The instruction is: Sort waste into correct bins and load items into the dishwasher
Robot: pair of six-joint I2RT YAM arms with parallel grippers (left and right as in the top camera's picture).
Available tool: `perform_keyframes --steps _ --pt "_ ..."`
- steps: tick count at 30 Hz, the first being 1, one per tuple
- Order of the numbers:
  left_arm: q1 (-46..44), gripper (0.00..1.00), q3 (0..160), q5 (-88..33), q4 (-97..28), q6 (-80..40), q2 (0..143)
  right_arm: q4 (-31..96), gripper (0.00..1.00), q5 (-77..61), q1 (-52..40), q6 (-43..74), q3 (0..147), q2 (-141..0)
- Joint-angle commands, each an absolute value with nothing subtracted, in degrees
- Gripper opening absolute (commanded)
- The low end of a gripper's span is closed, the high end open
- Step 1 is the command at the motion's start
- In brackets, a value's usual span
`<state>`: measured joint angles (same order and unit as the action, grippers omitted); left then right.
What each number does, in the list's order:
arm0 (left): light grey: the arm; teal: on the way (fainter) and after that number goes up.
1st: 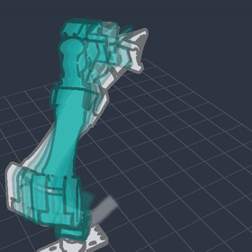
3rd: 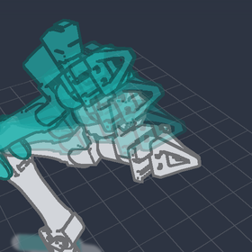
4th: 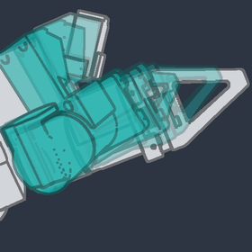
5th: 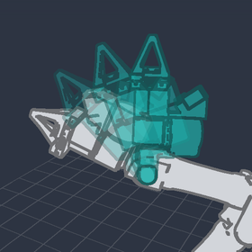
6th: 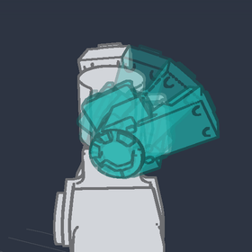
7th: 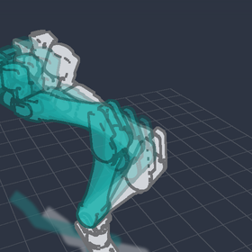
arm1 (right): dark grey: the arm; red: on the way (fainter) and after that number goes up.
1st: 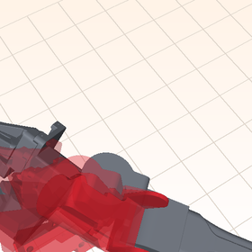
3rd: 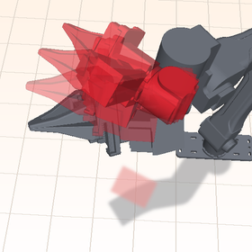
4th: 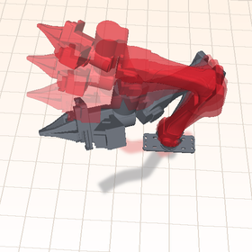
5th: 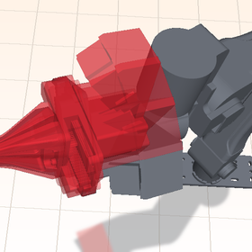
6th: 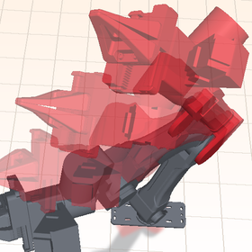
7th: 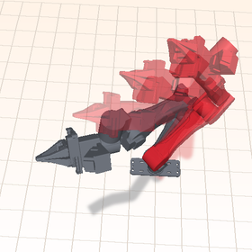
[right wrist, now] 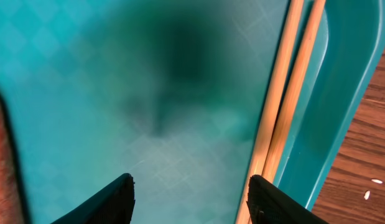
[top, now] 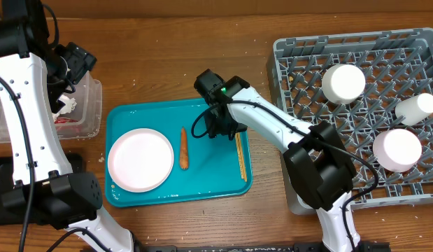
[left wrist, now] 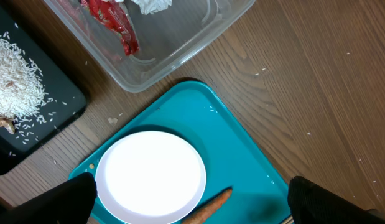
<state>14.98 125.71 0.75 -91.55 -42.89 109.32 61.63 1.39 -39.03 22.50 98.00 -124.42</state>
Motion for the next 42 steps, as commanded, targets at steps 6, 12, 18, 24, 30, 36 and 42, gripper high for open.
perform_keyframes --steps 6,12,18,24,30,36,42 --pt "14.55 1.00 125.40 1.96 -91.68 -41.74 109.40 61.30 0.61 2.81 -38.83 21.89 97.34 -127.20" --pt "14.55 1.00 125.40 1.96 -91.68 -41.76 109.40 61.45 0.61 2.74 -38.83 20.05 97.34 -127.81" --pt "14.55 1.00 125.40 1.96 -91.64 -41.76 109.40 64.75 0.61 2.50 -38.83 18.81 98.96 -127.74" --pt "14.55 1.00 125.40 1.93 -91.48 -41.78 109.40 68.53 0.63 2.46 -38.83 17.72 106.17 -126.65" --pt "14.55 1.00 125.40 1.93 -91.77 -41.76 109.40 68.88 0.66 2.50 -38.83 17.56 106.83 -127.09" --pt "14.55 1.00 125.40 1.93 -91.90 -41.76 109.40 66.52 0.66 2.50 -38.83 17.58 104.44 -128.18" --pt "14.55 1.00 125.40 1.96 -91.90 -41.74 109.40 64.60 0.67 2.96 -38.76 17.58 101.30 -128.18"
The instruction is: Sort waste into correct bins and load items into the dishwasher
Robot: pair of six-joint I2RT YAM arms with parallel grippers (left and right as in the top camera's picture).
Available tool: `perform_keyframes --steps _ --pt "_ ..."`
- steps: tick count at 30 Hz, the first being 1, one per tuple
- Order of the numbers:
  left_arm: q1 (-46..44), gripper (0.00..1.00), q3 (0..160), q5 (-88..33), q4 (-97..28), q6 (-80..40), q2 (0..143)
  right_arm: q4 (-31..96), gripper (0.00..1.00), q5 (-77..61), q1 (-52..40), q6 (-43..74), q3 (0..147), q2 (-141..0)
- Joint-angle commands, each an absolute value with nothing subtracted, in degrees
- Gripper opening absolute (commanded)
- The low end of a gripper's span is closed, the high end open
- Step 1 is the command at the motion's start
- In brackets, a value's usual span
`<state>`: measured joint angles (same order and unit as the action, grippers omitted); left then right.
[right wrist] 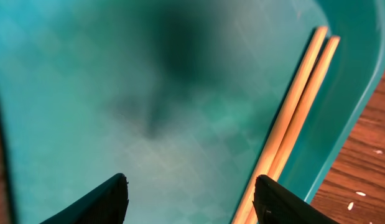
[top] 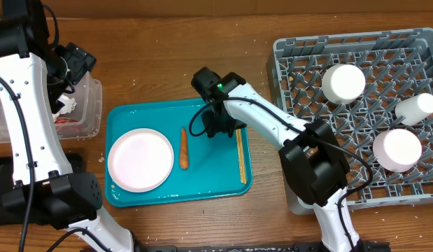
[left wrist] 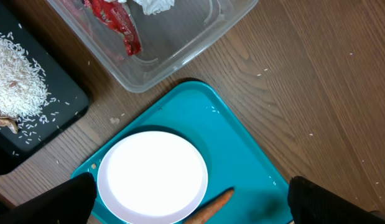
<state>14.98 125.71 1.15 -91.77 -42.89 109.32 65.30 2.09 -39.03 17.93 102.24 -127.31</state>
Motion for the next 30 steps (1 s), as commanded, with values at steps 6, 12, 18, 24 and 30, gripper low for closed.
perform_keyframes --steps 6,12,18,24,30 --pt "14.55 1.00 125.40 2.07 -91.90 -41.08 109.40 63.24 0.68 2.94 -38.22 17.58 98.67 -128.18" --pt "14.55 1.00 125.40 2.13 -91.83 -40.66 109.40 62.87 0.67 2.85 -36.93 17.78 97.43 -128.18" --pt "14.55 1.00 125.40 2.11 -91.88 -40.66 109.40 62.59 0.66 0.95 -36.51 17.80 97.41 -128.18" --pt "14.55 1.00 125.40 2.09 -91.90 -40.66 109.40 58.76 0.45 0.97 -37.23 18.00 93.34 -128.20" --pt "14.55 1.00 125.40 2.09 -91.90 -40.69 109.40 60.14 0.13 -1.67 -37.21 18.06 92.99 -128.16"
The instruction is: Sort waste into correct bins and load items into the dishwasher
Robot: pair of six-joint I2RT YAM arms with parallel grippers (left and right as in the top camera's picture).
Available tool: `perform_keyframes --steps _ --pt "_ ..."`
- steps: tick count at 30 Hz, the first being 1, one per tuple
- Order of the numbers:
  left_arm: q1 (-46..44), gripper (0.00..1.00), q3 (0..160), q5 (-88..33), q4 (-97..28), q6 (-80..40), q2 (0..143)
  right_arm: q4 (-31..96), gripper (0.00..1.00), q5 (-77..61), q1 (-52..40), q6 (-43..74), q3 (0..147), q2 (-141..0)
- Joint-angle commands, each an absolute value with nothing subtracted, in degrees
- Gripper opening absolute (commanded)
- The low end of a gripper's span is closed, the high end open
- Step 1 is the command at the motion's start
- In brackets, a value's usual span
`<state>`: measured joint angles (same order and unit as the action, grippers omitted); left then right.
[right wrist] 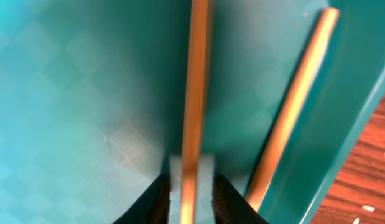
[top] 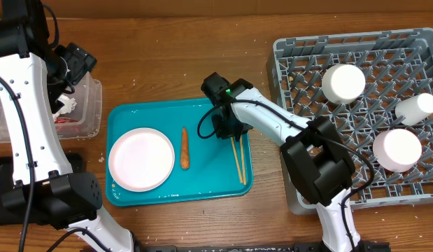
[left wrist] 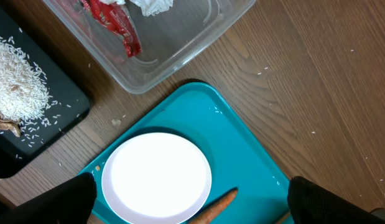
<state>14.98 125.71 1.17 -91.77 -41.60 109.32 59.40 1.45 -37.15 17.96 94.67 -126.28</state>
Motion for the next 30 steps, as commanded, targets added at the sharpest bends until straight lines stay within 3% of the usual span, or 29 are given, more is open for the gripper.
perform_keyframes --steps 1,2,12,20,26,30 --pt "14.55 1.00 125.40 2.07 -91.90 -40.69 109.40 60.62 0.08 -3.31 -37.21 18.11 93.49 -128.14" --pt "14.55 1.00 125.40 2.09 -91.90 -40.69 109.40 61.19 0.04 -4.49 -37.21 18.24 94.02 -128.01" --pt "14.55 1.00 125.40 1.91 -91.92 -40.69 109.40 70.24 0.04 -5.48 -34.11 19.57 108.86 -121.34" --pt "14.55 1.00 125.40 1.96 -91.85 -40.69 109.40 82.85 0.04 -5.65 -20.36 8.27 123.83 -115.44" --pt "14.55 1.00 125.40 1.98 -91.39 -40.69 109.40 85.19 0.04 -5.78 -10.44 -1.65 122.78 -115.22" --pt "14.55 1.00 125.40 2.11 -90.98 -40.69 109.40 79.96 0.04 -6.33 -7.55 -3.27 118.19 -115.24"
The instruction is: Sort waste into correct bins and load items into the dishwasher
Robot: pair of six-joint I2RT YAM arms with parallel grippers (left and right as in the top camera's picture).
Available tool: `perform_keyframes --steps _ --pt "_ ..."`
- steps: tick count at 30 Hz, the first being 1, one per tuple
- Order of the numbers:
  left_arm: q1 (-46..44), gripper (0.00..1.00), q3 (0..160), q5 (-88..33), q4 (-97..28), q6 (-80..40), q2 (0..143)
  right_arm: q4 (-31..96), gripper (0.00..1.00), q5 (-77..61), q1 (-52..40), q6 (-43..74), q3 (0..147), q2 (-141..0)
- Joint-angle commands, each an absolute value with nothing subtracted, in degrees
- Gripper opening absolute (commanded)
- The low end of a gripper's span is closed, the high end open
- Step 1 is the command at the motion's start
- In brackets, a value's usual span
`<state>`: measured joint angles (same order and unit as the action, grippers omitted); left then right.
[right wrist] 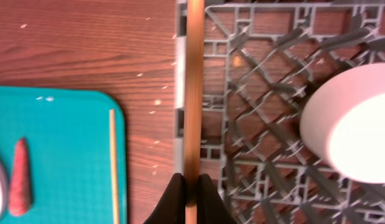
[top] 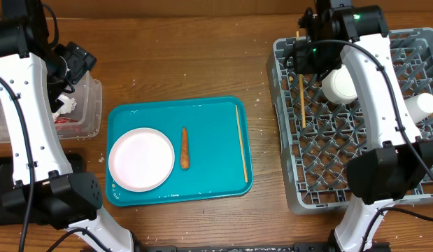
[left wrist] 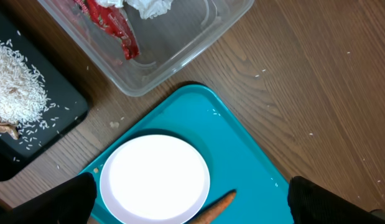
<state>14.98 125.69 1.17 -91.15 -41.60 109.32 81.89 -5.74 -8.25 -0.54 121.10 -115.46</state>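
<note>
My right gripper (right wrist: pixel 191 186) is shut on one wooden chopstick (top: pixel 300 80), holding it lengthwise over the left edge of the grey dish rack (top: pixel 292 199). A second chopstick (top: pixel 240 143) lies along the right side of the teal tray (top: pixel 209 182). Also on the tray are a carrot (top: pixel 184 148) and a white plate (top: pixel 140 159). My left gripper (left wrist: pixel 192 208) hangs open high above the tray's left end, near the clear bin (left wrist: pixel 180 50), with nothing between its fingers.
The clear bin holds a red wrapper (left wrist: pixel 114 31) and crumpled white paper. A black tray with rice (left wrist: pixel 24 106) sits beside it. White cups (top: pixel 342 84) stand upside down in the rack, another (top: pixel 422 105) at its right edge.
The right gripper was low on the tray, shut on a chopstick. It now holds that chopstick over the left edge of the dish rack. The left arm has not moved.
The right gripper was open, low over the tray beside both chopsticks, and stayed open there a moment later. Then it was shut on one chopstick. Now that chopstick is over the rack and the other lies alone on the tray.
</note>
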Motion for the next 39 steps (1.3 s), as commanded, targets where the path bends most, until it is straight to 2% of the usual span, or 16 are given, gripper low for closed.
perform_keyframes --steps 1,4,8,9,13,21,25,29,30,31,35,39 --pt "14.57 1.00 125.40 2.11 -90.98 -40.69 109.40 77.58 0.04 -6.33 -7.07 -3.27 115.22 -115.24" --pt "14.55 1.00 125.40 2.11 -91.00 -40.69 109.40 74.52 0.04 -6.37 -7.05 -2.98 111.26 -115.26" --pt "14.55 1.00 125.40 2.11 -90.98 -40.69 109.40 73.71 0.24 -7.01 -7.05 -0.51 110.37 -115.31" --pt "14.55 1.00 125.40 2.11 -90.94 -40.69 109.40 73.63 0.34 -7.16 -7.05 0.27 110.37 -115.31" --pt "14.55 1.00 125.40 2.09 -90.80 -40.69 109.40 74.67 0.44 -11.64 -7.05 0.27 110.80 -115.18" --pt "14.55 1.00 125.40 1.89 -90.78 -40.75 109.40 78.76 0.47 -19.44 -9.56 12.16 115.26 -114.21" --pt "14.55 1.00 125.40 1.58 -90.83 -40.95 109.40 78.67 0.48 -18.57 -16.08 13.85 115.09 -114.24" --pt "14.55 1.00 125.40 1.48 -90.94 -40.93 109.40 77.93 0.56 -8.12 -24.47 19.62 114.37 -115.04" --pt "14.55 1.00 125.40 1.48 -90.94 -40.95 109.40 76.20 0.64 -2.55 -27.90 21.67 112.46 -115.48" --pt "14.55 1.00 125.40 1.48 -90.94 -40.95 109.40 74.81 0.66 -0.40 -29.82 22.76 110.87 -115.85" --pt "14.55 1.00 125.40 1.48 -91.46 -40.93 109.40 70.11 0.66 1.89 -34.52 26.50 104.66 -118.72" --pt "14.55 1.00 125.40 1.50 -91.61 -40.91 109.40 67.24 0.66 -0.08 -35.31 28.51 99.90 -120.66"
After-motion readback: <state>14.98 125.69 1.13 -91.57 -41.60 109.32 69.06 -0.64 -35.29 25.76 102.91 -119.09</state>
